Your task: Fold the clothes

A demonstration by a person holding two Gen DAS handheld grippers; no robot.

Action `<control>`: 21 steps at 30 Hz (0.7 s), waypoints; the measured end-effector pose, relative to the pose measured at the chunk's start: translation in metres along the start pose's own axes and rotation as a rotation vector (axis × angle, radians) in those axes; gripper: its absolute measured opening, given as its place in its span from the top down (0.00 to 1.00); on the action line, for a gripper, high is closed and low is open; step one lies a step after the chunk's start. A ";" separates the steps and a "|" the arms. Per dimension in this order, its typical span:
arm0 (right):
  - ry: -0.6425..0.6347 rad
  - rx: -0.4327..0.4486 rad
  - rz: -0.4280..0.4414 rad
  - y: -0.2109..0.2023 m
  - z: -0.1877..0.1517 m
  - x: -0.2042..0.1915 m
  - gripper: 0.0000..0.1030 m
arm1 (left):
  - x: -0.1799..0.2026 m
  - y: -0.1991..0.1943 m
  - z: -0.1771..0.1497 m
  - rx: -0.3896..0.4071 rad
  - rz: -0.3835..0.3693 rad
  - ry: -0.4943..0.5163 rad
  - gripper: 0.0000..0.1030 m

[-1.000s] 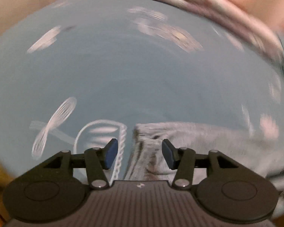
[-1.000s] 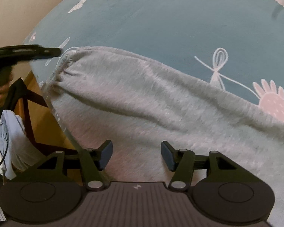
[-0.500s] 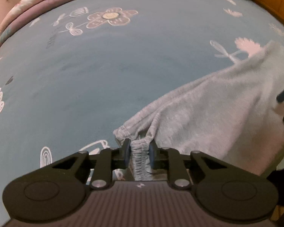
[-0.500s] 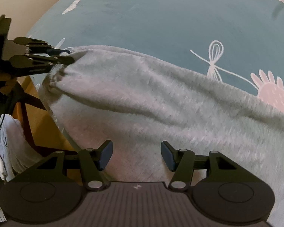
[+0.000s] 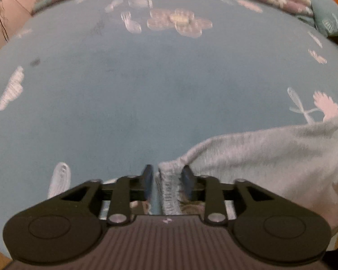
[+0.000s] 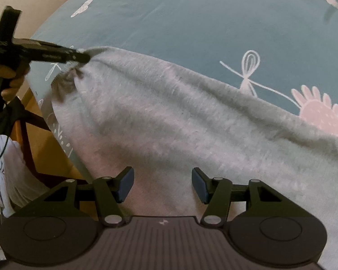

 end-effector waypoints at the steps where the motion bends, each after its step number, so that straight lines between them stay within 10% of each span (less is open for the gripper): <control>1: -0.003 -0.003 -0.013 -0.001 -0.003 0.002 0.40 | 0.002 -0.009 0.000 0.011 0.028 0.002 0.55; 6: 0.009 -0.007 -0.050 -0.011 -0.019 0.012 0.40 | 0.015 -0.045 0.004 0.072 0.089 0.020 0.56; 10: 0.045 -0.011 -0.068 -0.014 -0.032 0.021 0.40 | 0.069 -0.040 -0.002 0.040 -0.194 0.069 0.55; 15: -0.043 -0.017 -0.142 -0.024 -0.062 0.023 0.43 | 0.129 -0.017 -0.030 -0.054 -0.301 0.210 0.55; 21: -0.272 -0.130 -0.311 -0.032 -0.116 0.032 0.44 | 0.111 0.004 -0.068 -0.276 -0.167 0.217 0.52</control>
Point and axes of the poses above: each gripper's, at about its wrist camera, not at the fingertips, and y roughly the way its jaws point, x to its right, z to its top, the point moved 2 cm from there along y, roughly the way its jaws point, and after that the axes turned 6 degrees about y, right-handed, at the moved point
